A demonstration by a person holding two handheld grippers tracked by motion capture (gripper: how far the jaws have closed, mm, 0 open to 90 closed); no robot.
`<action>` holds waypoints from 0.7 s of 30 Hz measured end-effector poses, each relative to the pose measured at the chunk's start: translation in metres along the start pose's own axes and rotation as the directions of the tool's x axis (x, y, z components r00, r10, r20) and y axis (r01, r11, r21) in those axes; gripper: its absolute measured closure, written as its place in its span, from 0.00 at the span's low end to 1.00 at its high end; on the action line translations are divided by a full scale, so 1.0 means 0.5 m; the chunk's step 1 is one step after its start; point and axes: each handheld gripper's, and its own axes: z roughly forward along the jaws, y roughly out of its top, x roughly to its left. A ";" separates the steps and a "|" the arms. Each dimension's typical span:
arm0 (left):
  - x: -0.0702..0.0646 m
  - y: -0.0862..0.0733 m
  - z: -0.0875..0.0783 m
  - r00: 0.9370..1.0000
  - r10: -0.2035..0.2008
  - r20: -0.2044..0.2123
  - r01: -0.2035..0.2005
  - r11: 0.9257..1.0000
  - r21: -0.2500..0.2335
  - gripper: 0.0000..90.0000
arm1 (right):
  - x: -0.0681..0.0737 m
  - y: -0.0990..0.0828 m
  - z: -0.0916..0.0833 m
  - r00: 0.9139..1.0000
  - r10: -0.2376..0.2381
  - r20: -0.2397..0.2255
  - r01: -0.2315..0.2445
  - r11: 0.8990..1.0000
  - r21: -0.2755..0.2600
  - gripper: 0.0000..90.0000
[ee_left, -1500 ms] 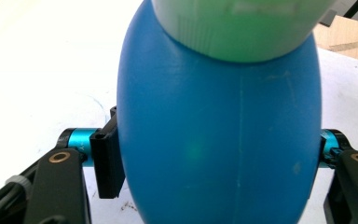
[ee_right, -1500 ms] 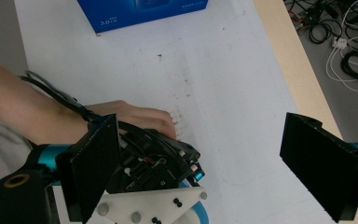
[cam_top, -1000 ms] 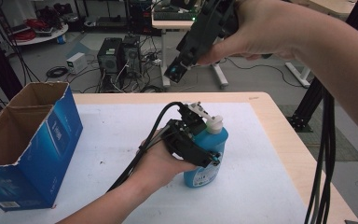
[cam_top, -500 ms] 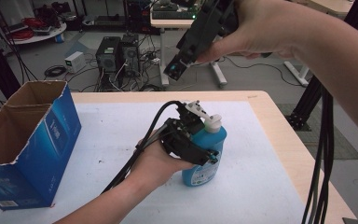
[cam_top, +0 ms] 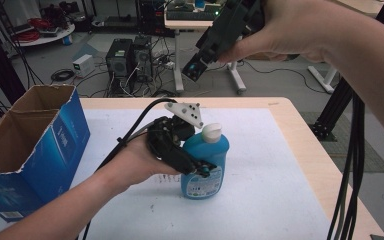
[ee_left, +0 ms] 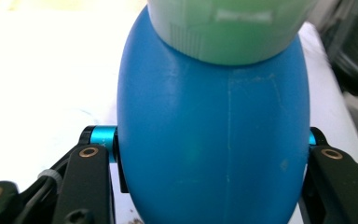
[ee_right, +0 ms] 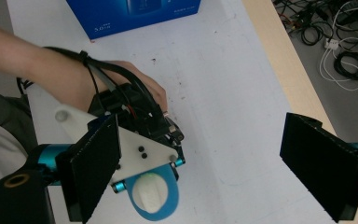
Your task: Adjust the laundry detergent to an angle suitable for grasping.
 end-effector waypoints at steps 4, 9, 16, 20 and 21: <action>0.001 -0.014 -0.014 0.999 0.031 0.024 -0.031 0.999 0.010 0.49 | 0.002 -0.001 0.006 1.000 -0.002 -0.005 0.002 1.000 0.005 0.13; 0.006 -0.028 -0.016 0.998 0.048 0.029 -0.048 0.999 0.011 0.49 | 0.001 -0.001 0.010 1.000 -0.002 -0.009 0.002 1.000 0.008 0.13; 0.012 -0.046 -0.019 0.999 0.027 0.028 -0.027 1.000 -0.014 0.48 | 0.000 -0.003 0.013 1.000 0.002 -0.010 -0.002 1.000 0.011 0.13; 0.010 -0.046 -0.018 1.000 0.013 0.007 -0.013 1.000 -0.004 0.36 | 0.000 -0.004 0.015 1.000 0.000 -0.010 0.000 1.000 0.013 0.13; 0.006 -0.046 -0.021 1.000 -0.014 -0.008 0.014 1.000 0.014 0.36 | 0.000 -0.004 0.016 1.000 -0.002 -0.012 0.002 1.000 0.012 0.13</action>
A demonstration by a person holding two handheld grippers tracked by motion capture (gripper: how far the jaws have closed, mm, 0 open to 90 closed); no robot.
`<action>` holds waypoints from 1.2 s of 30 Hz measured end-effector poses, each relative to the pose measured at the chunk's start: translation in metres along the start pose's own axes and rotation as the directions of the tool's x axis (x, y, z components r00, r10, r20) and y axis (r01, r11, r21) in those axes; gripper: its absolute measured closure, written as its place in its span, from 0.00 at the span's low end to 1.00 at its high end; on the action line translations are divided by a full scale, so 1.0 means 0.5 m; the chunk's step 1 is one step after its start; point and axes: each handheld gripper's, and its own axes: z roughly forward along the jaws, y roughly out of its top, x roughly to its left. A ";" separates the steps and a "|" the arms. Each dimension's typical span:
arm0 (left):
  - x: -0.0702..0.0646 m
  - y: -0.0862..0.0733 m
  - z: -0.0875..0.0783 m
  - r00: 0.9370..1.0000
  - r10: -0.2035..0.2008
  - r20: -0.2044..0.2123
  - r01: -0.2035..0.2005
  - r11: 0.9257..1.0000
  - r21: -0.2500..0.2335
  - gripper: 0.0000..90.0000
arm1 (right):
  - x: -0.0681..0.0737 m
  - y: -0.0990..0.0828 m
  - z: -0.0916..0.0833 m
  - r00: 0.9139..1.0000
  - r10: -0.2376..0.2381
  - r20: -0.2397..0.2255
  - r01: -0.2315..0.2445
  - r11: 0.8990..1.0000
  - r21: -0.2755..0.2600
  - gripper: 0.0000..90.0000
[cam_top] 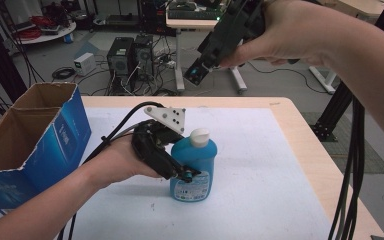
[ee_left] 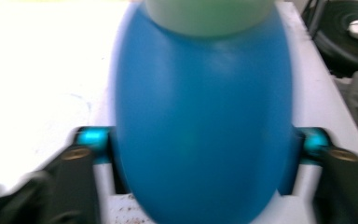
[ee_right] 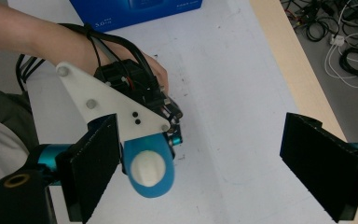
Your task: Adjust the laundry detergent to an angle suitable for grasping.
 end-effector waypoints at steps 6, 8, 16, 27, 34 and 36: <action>-0.019 0.009 -0.069 0.994 -0.044 -0.104 0.047 0.998 0.031 0.25 | -0.001 -0.001 0.002 1.000 -0.009 -0.009 0.009 1.000 -0.006 0.13; -0.019 0.012 -0.101 0.983 -0.071 -0.166 0.082 0.995 0.056 0.22 | 0.001 0.000 0.005 1.000 -0.003 -0.012 0.003 1.000 -0.003 0.13; 0.026 0.015 -0.224 0.903 -0.153 -0.401 0.230 0.961 0.153 0.20 | 0.009 0.001 0.028 0.999 -0.015 -0.034 0.015 1.000 0.003 0.13; 0.098 0.022 -0.308 0.809 -0.233 -0.540 0.399 0.892 0.213 0.20 | 0.019 0.003 0.065 0.998 -0.030 -0.061 0.031 0.999 0.019 0.13; 0.110 0.028 -0.322 0.787 -0.241 -0.568 0.428 0.876 0.223 0.20 | 0.023 0.005 0.090 0.996 -0.039 -0.078 0.041 0.998 0.036 0.13; 0.111 0.029 -0.322 0.787 -0.242 -0.568 0.433 0.872 0.229 0.20 | 0.023 0.006 0.091 0.996 -0.035 -0.079 0.038 0.998 0.040 0.13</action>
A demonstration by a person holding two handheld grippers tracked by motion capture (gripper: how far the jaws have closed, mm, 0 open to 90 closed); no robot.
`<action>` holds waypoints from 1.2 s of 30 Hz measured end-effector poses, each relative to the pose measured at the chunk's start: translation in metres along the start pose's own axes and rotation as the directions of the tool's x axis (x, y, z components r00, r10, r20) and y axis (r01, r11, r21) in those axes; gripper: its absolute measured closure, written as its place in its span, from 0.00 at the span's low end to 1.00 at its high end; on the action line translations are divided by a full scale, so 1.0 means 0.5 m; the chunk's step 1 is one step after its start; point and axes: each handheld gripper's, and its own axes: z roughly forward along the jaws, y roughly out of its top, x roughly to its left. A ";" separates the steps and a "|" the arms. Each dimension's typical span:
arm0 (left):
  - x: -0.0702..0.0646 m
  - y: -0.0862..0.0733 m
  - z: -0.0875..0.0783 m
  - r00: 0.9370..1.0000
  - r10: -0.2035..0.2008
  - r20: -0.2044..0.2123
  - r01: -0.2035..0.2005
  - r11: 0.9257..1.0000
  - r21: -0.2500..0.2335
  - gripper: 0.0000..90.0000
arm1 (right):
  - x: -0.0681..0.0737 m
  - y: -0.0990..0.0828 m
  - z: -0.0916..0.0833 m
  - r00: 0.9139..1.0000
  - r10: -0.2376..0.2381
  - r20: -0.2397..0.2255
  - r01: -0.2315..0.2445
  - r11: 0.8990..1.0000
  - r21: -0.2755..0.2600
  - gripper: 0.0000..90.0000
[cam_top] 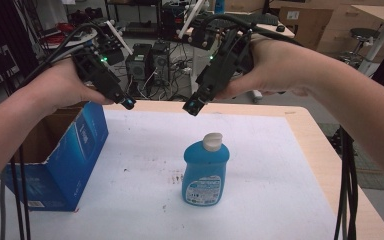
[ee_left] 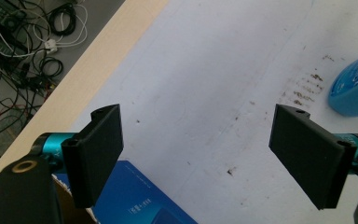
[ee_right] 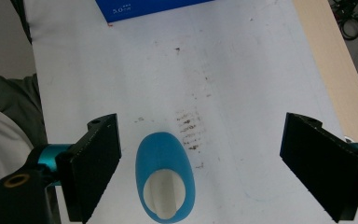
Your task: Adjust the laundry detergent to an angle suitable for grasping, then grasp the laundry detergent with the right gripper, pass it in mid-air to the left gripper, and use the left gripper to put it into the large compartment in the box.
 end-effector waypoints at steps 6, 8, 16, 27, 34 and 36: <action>0.001 0.006 0.003 1.000 0.005 0.000 -0.005 1.000 0.013 0.20 | 0.000 -0.003 0.003 1.000 0.005 -0.003 -0.005 1.000 0.005 0.13; -0.001 0.008 0.003 1.000 0.004 0.005 -0.004 1.000 0.012 0.20 | 0.001 -0.006 0.004 1.000 0.005 -0.003 -0.005 1.000 0.004 0.13; -0.005 0.019 -0.007 1.000 0.019 0.017 -0.019 1.000 0.018 0.20 | 0.000 -0.011 0.006 1.000 -0.002 -0.010 0.002 1.000 -0.007 0.13; -0.004 0.023 -0.012 0.999 0.027 0.034 -0.028 0.999 0.029 0.20 | -0.008 -0.015 0.008 1.000 -0.003 -0.015 0.003 1.000 -0.018 0.13; 0.002 0.019 -0.015 0.999 0.023 0.034 -0.024 0.999 0.026 0.20 | -0.016 -0.030 -0.004 1.000 -0.010 -0.016 0.009 0.999 -0.048 0.13; 0.002 0.018 -0.016 0.999 0.025 0.037 -0.026 0.999 0.027 0.20 | -0.019 -0.035 -0.009 1.000 -0.013 -0.016 0.012 0.998 -0.057 0.13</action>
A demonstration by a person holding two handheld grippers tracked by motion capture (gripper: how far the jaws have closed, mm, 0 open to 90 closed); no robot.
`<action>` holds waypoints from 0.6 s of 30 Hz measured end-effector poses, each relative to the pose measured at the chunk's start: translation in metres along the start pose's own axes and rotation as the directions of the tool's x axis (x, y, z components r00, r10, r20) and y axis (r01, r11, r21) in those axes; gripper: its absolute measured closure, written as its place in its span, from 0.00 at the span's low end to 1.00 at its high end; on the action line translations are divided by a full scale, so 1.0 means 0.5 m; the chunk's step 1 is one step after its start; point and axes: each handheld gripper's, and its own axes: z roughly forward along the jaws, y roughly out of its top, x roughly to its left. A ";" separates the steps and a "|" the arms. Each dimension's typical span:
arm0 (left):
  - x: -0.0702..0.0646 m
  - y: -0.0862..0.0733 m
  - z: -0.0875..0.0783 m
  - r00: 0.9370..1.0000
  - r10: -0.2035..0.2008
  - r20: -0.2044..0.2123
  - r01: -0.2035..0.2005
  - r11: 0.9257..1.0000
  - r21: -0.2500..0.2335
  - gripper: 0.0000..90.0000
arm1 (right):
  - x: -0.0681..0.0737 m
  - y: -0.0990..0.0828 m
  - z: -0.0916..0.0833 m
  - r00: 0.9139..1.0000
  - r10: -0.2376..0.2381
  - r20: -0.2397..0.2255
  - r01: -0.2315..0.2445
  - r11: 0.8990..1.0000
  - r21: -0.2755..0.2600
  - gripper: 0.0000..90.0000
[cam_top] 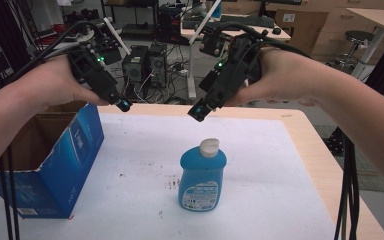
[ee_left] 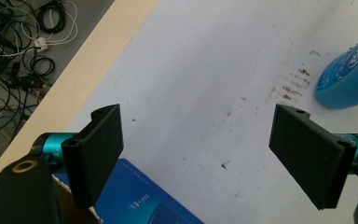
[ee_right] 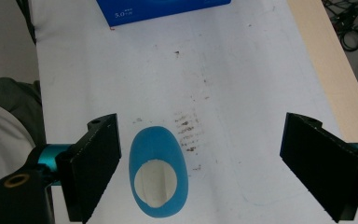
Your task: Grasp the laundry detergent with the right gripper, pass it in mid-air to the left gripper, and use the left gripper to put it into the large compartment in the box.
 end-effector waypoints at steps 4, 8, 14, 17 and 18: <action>0.001 -0.002 -0.003 1.000 0.007 -0.001 -0.007 1.000 -0.001 0.20 | -0.004 -0.009 -0.007 1.000 -0.005 -0.002 0.005 1.000 -0.014 0.13; 0.003 -0.005 -0.004 1.000 0.002 0.000 -0.002 1.000 0.001 0.20 | -0.009 -0.025 -0.017 1.000 -0.014 -0.005 0.013 0.999 -0.044 0.13; 0.001 -0.004 -0.007 1.000 0.015 0.003 -0.015 1.000 0.000 0.20 | -0.015 -0.054 -0.032 1.000 -0.010 -0.006 0.009 0.996 -0.089 0.13; 0.000 -0.004 -0.008 1.000 0.017 0.005 -0.017 1.000 -0.002 0.20 | -0.019 -0.069 -0.033 1.000 -0.008 -0.006 0.007 0.995 -0.102 0.13; 0.000 -0.004 -0.008 1.000 0.020 0.005 -0.020 1.000 -0.001 0.20 | -0.020 -0.074 -0.034 1.000 -0.007 -0.004 0.006 0.994 -0.106 0.13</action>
